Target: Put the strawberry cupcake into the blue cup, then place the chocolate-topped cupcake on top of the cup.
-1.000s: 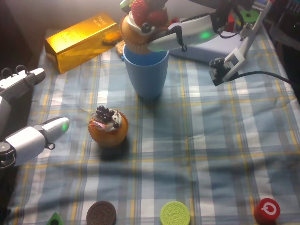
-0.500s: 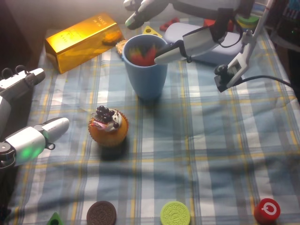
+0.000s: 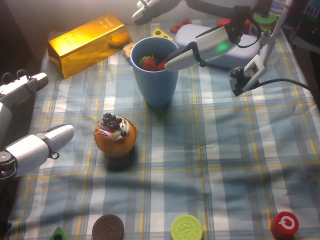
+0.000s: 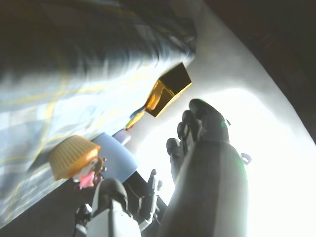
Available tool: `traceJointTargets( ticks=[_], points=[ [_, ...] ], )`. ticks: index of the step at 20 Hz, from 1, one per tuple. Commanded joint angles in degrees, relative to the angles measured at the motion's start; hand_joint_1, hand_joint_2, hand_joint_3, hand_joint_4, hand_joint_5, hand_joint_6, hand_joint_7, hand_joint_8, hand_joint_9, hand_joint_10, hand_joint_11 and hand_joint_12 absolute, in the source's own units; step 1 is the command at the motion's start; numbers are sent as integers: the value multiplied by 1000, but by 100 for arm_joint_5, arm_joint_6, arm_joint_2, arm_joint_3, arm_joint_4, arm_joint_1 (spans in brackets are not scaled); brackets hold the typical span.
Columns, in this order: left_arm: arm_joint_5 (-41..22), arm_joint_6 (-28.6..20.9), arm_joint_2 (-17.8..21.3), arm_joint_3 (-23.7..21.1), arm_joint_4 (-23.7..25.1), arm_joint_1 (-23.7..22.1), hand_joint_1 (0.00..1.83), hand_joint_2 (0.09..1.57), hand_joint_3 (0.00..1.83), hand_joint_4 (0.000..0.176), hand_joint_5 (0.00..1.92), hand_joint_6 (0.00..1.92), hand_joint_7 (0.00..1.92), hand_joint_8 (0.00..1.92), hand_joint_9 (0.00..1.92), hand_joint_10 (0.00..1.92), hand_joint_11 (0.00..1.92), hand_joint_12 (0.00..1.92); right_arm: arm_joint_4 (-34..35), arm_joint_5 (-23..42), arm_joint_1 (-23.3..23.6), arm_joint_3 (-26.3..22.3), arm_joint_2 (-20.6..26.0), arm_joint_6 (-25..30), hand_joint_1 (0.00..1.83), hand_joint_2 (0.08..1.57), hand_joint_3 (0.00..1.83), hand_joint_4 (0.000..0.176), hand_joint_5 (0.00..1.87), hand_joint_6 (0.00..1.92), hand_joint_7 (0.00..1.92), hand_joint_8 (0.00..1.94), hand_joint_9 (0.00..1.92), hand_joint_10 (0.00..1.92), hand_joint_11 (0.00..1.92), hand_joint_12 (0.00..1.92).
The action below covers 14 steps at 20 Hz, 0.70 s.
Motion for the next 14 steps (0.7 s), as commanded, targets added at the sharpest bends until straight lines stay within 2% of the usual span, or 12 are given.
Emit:
traceJointTargets(
  ticks=[1,2,3,4,5,6,7,8,9,10,11,14],
  points=[
    [-655,-26,16,14,238,-66,688,1011,0,48,425,5,309,4,255,4,3,629,327,522,73,-3,27,47,677,936,1,0,534,0,560,0,862,47,656,1008],
    [-665,-25,21,11,240,-67,690,1020,1,43,420,1,305,2,241,4,0,596,328,522,112,-52,37,35,433,1007,1,0,385,3,457,6,425,7,76,1335],
    [-669,-25,29,4,241,-67,690,1020,1,43,420,1,305,2,241,4,0,596,399,522,136,-127,114,-74,433,1007,1,0,385,3,457,6,425,7,76,1335],
    [-667,-25,43,-7,252,-67,624,1031,1,50,416,0,314,1,260,4,0,628,554,522,137,-271,257,-299,249,1041,4,0,320,7,258,0,167,1,14,599],
    [-646,-25,74,-47,254,-94,419,1043,3,55,387,0,287,0,235,0,0,560,782,521,137,-466,418,-660,93,1019,0,0,204,0,137,0,67,0,0,249],
    [-654,-24,88,-72,293,-101,419,1043,3,55,387,0,287,0,235,0,0,560,932,522,136,-599,547,-894,93,1019,0,0,204,0,137,0,67,0,0,249],
    [-662,-24,105,-94,344,-107,362,1039,1,47,390,1,285,0,234,1,0,527,1033,525,132,-749,734,-1090,20,1040,2,22,163,1,117,0,53,0,0,151],
    [-661,-23,126,-104,385,-107,304,1037,0,24,401,0,285,0,255,0,2,586,1038,525,130,-874,883,-1144,3,1047,4,42,142,0,83,0,18,0,2,134],
    [-635,-23,149,-105,403,-109,277,1031,0,19,379,0,256,0,229,0,0,592,1037,535,83,-982,1023,-1144,0,1054,4,43,120,4,65,1,3,0,0,74],
    [-607,-24,170,-118,412,-121,242,1008,0,13,377,1,247,0,236,4,28,610,1052,588,-12,-1093,1144,-1144,0,1088,17,67,111,2,52,0,0,0,0,14],
    [-604,-24,186,-144,444,-124,188,979,0,25,354,0,215,0,221,0,33,607,1085,609,-173,-1207,1265,-1144,0,1083,11,55,93,4,64,6,0,0,0,0],
    [-484,-23,212,-137,600,-178,154,955,0,24,356,0,214,2,198,2,52,473,1089,634,-649,-1620,1731,-1196,0,1021,0,65,1,0,1,0,0,0,0,0]
  ],
)
